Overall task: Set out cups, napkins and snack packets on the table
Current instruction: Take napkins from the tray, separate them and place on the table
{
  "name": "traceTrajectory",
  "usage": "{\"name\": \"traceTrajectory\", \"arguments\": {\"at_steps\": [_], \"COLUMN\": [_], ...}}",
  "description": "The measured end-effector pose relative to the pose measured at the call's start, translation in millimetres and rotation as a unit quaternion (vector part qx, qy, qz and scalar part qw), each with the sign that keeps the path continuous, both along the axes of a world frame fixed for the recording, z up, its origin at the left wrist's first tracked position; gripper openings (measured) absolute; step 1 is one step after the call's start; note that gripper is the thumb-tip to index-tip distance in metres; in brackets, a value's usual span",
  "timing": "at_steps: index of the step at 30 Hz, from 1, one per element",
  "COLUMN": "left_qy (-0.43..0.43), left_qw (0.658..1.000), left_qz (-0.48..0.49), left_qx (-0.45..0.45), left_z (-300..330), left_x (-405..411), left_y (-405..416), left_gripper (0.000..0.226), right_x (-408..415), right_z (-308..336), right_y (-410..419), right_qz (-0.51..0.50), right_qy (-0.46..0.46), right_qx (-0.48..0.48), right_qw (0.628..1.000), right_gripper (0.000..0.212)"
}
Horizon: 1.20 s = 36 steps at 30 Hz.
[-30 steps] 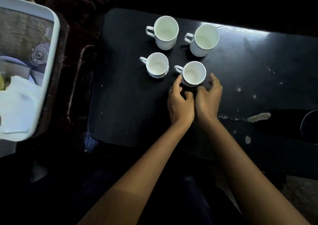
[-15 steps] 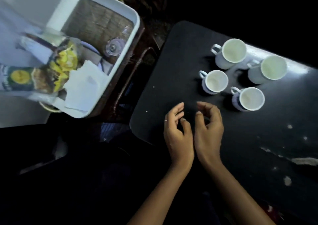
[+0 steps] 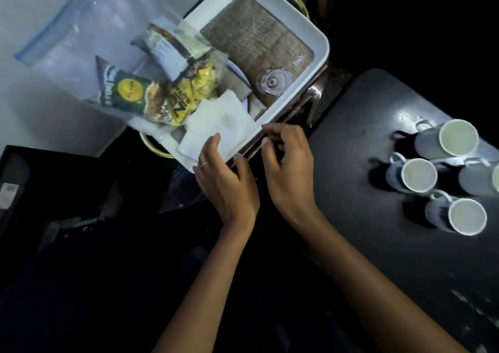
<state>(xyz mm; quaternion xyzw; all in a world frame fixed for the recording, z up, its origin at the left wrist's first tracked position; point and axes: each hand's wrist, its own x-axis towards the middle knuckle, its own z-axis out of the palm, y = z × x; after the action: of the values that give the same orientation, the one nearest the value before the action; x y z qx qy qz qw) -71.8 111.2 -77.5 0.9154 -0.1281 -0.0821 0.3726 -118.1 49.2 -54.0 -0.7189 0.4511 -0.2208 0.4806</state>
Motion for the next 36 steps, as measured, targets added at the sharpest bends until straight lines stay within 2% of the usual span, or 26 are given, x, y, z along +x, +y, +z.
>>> {"name": "traceTrajectory", "arguments": {"at_steps": [4, 7, 17, 25, 27, 30, 33, 36], "left_qy": [0.019, -0.004, -0.013, 0.001, -0.005, -0.012, -0.003, 0.010], "left_qw": [0.986, 0.968, 0.962, 0.964, 0.965, 0.966, 0.968, 0.971], "left_qz": [-0.062, -0.121, -0.152, -0.158, -0.158, -0.156, -0.158, -0.154], "left_qx": [0.156, 0.221, 0.226, 0.214, 0.209, 0.204, 0.198, 0.182], "left_z": [-17.8, -28.1, -29.2, -31.4, -32.0, -33.4, -35.7, -36.6], "left_x": [27.5, 35.1, 41.6, 40.2, 39.9, 39.9, 39.1, 39.5], "left_y": [17.6, 29.0, 39.6, 43.1, 43.5, 44.1, 44.8, 45.1], "left_gripper": [0.044, 0.046, 0.050, 0.053, 0.053, 0.054, 0.055, 0.055], "right_x": [30.4, 52.6, 104.2, 120.6, 123.3, 125.5, 123.4, 119.3], "right_z": [-5.9, -12.2, -28.2, -32.8, -34.5, -37.3, -39.6, -39.3], "right_y": [-4.2, -8.9, -25.6, -30.5, -32.4, -32.3, -30.2, -29.6], "right_qz": [0.064, 0.104, 0.167, 0.141, 0.146, 0.159, 0.140, 0.139], "right_qy": [0.065, 0.119, 0.309, 0.354, 0.373, 0.391, 0.362, 0.312], "right_qx": [-0.008, -0.005, -0.055, 0.010, 0.015, 0.002, 0.014, 0.043], "right_qw": [0.996, 0.987, 0.935, 0.925, 0.916, 0.907, 0.922, 0.939], "right_gripper": [0.027, 0.032, 0.052, 0.070, 0.066, 0.046, 0.031, 0.026]}}
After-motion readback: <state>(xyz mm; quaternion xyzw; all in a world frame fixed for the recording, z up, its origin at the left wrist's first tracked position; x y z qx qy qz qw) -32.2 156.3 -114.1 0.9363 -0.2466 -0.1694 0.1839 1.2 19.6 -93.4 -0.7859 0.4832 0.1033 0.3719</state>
